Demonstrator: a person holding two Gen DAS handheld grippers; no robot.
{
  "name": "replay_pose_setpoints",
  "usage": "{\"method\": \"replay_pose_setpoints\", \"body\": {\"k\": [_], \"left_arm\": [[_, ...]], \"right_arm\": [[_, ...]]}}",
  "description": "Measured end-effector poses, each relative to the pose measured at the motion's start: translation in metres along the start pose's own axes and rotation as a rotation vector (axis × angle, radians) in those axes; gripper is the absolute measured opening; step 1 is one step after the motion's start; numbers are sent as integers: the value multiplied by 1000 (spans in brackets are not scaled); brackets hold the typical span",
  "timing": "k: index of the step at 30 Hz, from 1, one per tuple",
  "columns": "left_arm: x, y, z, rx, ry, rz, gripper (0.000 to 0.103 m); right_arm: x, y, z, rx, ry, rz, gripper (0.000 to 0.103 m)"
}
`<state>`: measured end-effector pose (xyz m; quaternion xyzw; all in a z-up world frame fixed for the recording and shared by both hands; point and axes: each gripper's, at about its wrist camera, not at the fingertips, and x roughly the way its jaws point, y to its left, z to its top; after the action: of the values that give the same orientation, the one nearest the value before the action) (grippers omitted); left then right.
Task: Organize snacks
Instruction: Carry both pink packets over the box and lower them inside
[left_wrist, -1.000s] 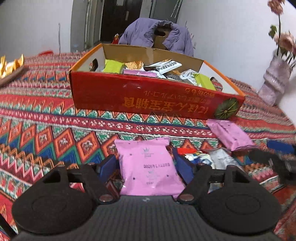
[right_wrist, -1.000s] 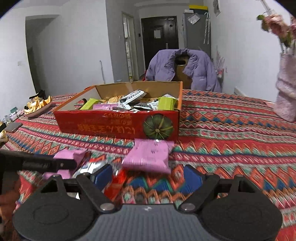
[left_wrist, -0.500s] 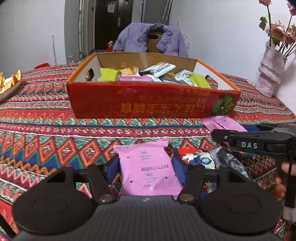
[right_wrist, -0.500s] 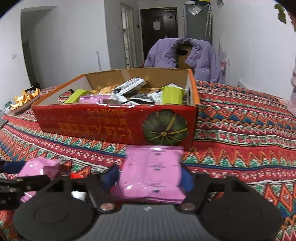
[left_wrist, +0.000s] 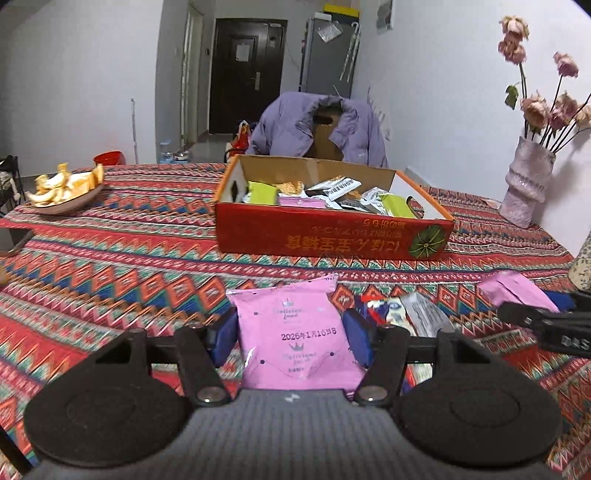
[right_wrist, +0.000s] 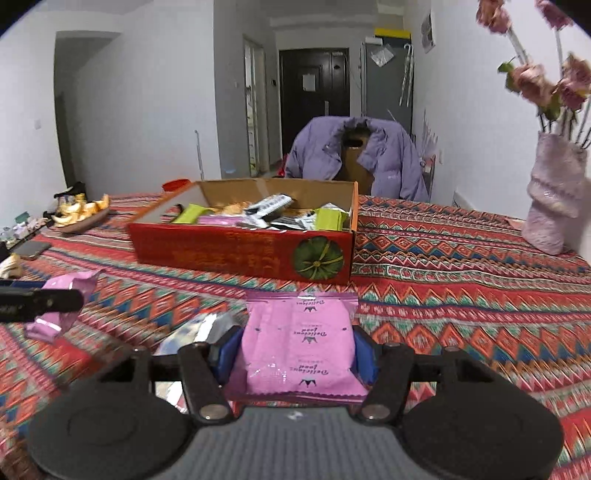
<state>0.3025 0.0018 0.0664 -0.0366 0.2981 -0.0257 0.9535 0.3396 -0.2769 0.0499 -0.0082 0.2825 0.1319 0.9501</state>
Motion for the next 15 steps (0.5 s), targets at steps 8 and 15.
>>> {"method": "replay_pose_setpoints", "body": {"k": [8, 15], "left_arm": [[-60, 13, -23, -20, -61, 6, 62], [-88, 14, -35, -14, -98, -5, 62]], "right_arm": [[-72, 32, -36, -10, -44, 39, 61], [-97, 53, -49, -25, -76, 71, 61]]}}
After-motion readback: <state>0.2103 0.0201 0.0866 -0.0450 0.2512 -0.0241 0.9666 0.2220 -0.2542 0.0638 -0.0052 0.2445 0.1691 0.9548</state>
